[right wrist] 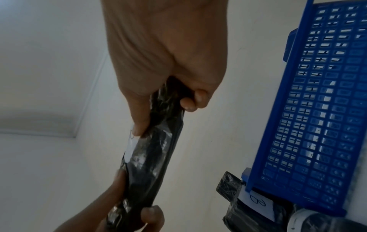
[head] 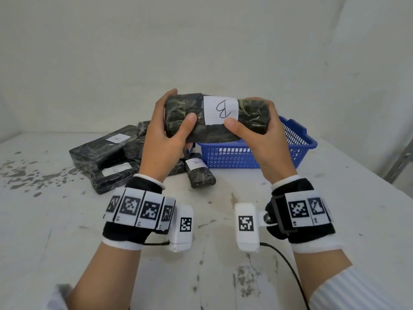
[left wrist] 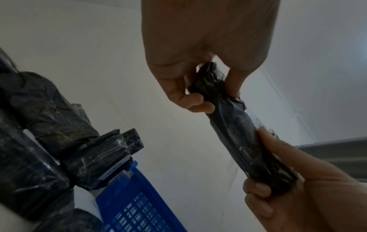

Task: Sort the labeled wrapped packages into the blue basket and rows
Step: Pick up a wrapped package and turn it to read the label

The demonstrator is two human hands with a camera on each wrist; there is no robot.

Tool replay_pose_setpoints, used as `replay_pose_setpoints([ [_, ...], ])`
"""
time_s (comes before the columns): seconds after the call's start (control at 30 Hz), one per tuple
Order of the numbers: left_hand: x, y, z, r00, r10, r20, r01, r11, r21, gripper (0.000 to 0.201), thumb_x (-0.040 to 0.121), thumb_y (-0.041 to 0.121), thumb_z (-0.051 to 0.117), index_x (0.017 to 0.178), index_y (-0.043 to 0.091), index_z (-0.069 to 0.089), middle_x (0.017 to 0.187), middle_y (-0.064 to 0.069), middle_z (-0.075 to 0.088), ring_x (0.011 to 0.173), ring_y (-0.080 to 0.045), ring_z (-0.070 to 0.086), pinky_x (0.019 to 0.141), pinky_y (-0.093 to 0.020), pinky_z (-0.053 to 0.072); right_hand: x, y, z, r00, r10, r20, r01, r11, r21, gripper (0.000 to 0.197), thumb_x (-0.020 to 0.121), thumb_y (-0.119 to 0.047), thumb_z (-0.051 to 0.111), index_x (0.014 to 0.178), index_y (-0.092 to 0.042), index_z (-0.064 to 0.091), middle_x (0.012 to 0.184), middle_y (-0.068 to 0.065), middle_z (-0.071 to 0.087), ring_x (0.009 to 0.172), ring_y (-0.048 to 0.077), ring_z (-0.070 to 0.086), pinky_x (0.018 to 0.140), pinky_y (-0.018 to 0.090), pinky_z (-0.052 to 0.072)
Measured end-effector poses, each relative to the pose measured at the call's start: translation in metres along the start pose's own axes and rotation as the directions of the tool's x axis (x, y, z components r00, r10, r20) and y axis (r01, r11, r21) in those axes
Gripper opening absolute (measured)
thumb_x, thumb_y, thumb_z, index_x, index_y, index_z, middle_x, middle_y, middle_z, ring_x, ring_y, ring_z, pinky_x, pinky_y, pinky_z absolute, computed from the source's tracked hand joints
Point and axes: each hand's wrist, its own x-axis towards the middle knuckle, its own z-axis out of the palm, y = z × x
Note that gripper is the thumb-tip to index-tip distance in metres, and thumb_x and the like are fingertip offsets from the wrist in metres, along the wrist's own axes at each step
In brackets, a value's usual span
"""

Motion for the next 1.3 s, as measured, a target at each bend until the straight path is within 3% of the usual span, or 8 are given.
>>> replay_pose_setpoints([
  [0.1, -0.0016, -0.0035, 0.0010, 1.000, -0.003, 0.005, 0.003, 1.000, 0.020, 0.058, 0.088, 0.035, 0.069, 0.137, 0.034, 0.040, 0.127, -0.003, 0.059, 0.097, -0.023, 0.065, 0.060, -0.019, 0.052, -0.0035, 0.0031, 0.0057, 1.000, 0.000, -0.028, 0.000, 1.000, 0.002, 0.051, 0.076, -0.018, 0.087, 0.115, -0.021, 0.055, 0.108, -0.001, 0.069, 0.097, 0.009, 0.069, 0.083, 0.025, 0.057],
  [0.27, -0.0048, -0.0033, 0.0050, 1.000, 0.010, -0.026, -0.009, 1.000, 0.022, 0.060, 0.078, 0.044, 0.075, 0.128, 0.035, 0.042, 0.124, 0.000, 0.059, 0.109, -0.021, 0.063, 0.085, -0.051, 0.056, -0.0069, 0.0045, 0.0090, 0.998, -0.025, -0.061, 0.026, 1.000, 0.011, 0.045, 0.076, -0.020, 0.086, 0.109, -0.023, 0.055, 0.098, -0.009, 0.069, 0.089, 0.001, 0.068, 0.079, 0.021, 0.056],
  [0.47, -0.0053, -0.0007, 0.0069, 0.998, 0.000, -0.059, -0.001, 1.000, -0.029, 0.051, 0.083, 0.037, 0.074, 0.123, 0.030, 0.042, 0.111, -0.001, 0.063, 0.090, -0.022, 0.068, 0.066, -0.031, 0.054, -0.0067, 0.0023, 0.0073, 0.998, -0.039, -0.052, 0.041, 0.998, 0.044, 0.029, 0.082, -0.027, 0.079, 0.104, -0.025, 0.059, 0.098, -0.006, 0.069, 0.093, 0.009, 0.069, 0.081, 0.027, 0.059],
  [0.7, -0.0034, 0.0020, 0.0043, 0.994, -0.066, -0.087, 0.052, 0.988, -0.147, 0.024, 0.096, 0.031, 0.056, 0.118, 0.027, 0.046, 0.109, -0.007, 0.061, 0.082, -0.021, 0.063, 0.043, -0.013, 0.043, -0.0079, 0.0034, 0.0033, 1.000, 0.012, 0.020, -0.014, 0.995, 0.103, 0.023, 0.085, -0.038, 0.076, 0.103, -0.028, 0.064, 0.101, 0.002, 0.067, 0.082, 0.011, 0.062, 0.062, 0.015, 0.048],
  [0.83, -0.0033, 0.0024, 0.0038, 0.989, -0.100, -0.107, 0.083, 0.985, -0.153, 0.021, 0.098, 0.029, 0.054, 0.117, 0.025, 0.047, 0.100, 0.006, 0.064, 0.076, -0.011, 0.067, 0.044, -0.017, 0.045, -0.0081, 0.0041, 0.0041, 0.999, 0.039, 0.033, -0.042, 0.993, 0.114, 0.016, 0.091, -0.037, 0.068, 0.104, -0.028, 0.065, 0.101, 0.000, 0.067, 0.086, 0.013, 0.063, 0.059, 0.018, 0.047],
  [1.0, -0.0037, 0.0031, 0.0046, 0.973, -0.202, -0.113, 0.186, 0.973, -0.136, 0.039, 0.092, 0.042, 0.058, 0.124, 0.025, 0.043, 0.109, -0.002, 0.067, 0.081, -0.014, 0.070, 0.049, -0.020, 0.049, -0.0078, 0.0043, 0.0047, 0.998, 0.060, -0.005, -0.059, 0.990, 0.127, 0.019, 0.092, -0.037, 0.059, 0.102, -0.022, 0.065, 0.097, -0.003, 0.066, 0.089, 0.014, 0.061, 0.058, 0.020, 0.046],
  [1.13, -0.0024, 0.0017, 0.0044, 0.974, -0.189, -0.129, 0.181, 0.981, -0.072, 0.032, 0.085, 0.051, 0.063, 0.105, 0.027, 0.054, 0.103, 0.003, 0.068, 0.097, -0.020, 0.069, 0.071, -0.036, 0.056, -0.0086, 0.0055, 0.0051, 0.999, 0.030, -0.016, -0.029, 0.995, 0.095, 0.004, 0.096, -0.028, 0.062, 0.097, -0.029, 0.065, 0.098, -0.004, 0.068, 0.090, 0.013, 0.063, 0.064, 0.026, 0.051],
  [1.3, -0.0042, 0.0043, 0.0049, 0.978, -0.158, -0.135, 0.159, 0.987, -0.004, 0.053, 0.071, 0.058, 0.072, 0.108, 0.025, 0.054, 0.102, 0.006, 0.067, 0.097, -0.016, 0.067, 0.086, -0.050, 0.056, -0.0111, 0.0037, 0.0075, 1.000, -0.025, -0.013, 0.026, 0.999, 0.046, 0.011, 0.093, -0.022, 0.068, 0.102, -0.026, 0.064, 0.106, -0.001, 0.069, 0.090, 0.006, 0.067, 0.070, 0.021, 0.056],
])
